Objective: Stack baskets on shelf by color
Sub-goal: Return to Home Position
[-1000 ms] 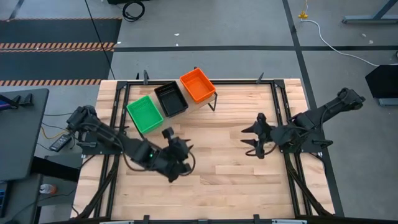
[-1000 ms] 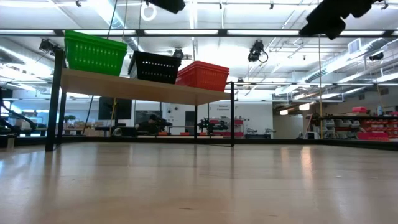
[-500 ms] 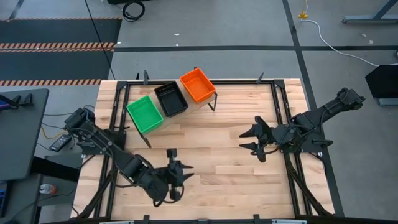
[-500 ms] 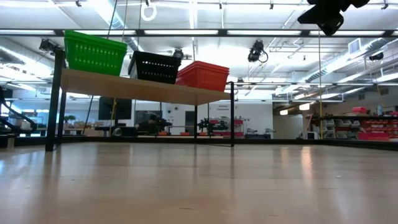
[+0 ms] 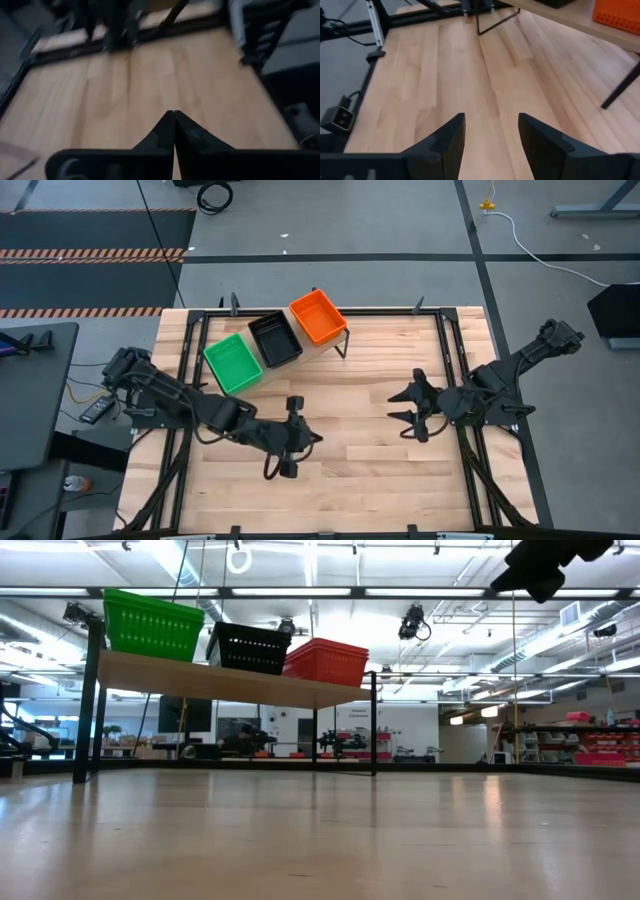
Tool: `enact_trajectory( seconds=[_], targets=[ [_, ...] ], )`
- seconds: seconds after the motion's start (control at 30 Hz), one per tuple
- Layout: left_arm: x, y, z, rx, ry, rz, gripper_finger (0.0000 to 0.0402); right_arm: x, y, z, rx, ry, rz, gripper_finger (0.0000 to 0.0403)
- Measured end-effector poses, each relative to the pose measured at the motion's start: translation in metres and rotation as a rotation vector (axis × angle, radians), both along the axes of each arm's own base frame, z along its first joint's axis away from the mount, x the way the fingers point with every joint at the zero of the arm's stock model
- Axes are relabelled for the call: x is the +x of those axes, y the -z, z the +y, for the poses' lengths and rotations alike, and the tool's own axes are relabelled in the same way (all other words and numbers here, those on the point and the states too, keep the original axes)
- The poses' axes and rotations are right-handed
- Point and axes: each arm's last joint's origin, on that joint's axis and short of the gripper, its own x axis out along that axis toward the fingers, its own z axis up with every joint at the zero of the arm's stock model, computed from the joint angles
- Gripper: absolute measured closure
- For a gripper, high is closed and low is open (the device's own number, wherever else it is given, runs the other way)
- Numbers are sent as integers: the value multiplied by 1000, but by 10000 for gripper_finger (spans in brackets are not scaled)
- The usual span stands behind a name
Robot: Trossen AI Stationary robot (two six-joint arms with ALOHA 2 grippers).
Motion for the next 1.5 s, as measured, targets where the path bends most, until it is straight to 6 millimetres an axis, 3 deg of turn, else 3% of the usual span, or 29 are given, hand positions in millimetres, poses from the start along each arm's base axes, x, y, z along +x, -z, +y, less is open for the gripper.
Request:
enact_trajectory(
  seconds=[0.17,0.3,0.5,0.8,1.1,1.23,1.5],
  targets=[
    [-6,26,9,-130,167,-231,395,-2,1,1,-21,8,12,224],
    [-29,51,34,-212,148,-332,397,-2,2,0,-26,11,16,232],
    [-73,39,54,-228,174,-487,398,-2,2,-1,-49,44,6,235],
    [-119,37,54,-138,278,-588,398,-3,3,-3,-72,86,19,235],
    [-144,73,66,-133,183,-630,397,-2,6,-3,-75,133,26,235],
    [-156,69,73,-154,160,-732,398,0,8,-2,-87,131,37,235],
    [-161,68,74,-166,159,-736,396,1,8,-2,-113,122,38,235]
  ],
)
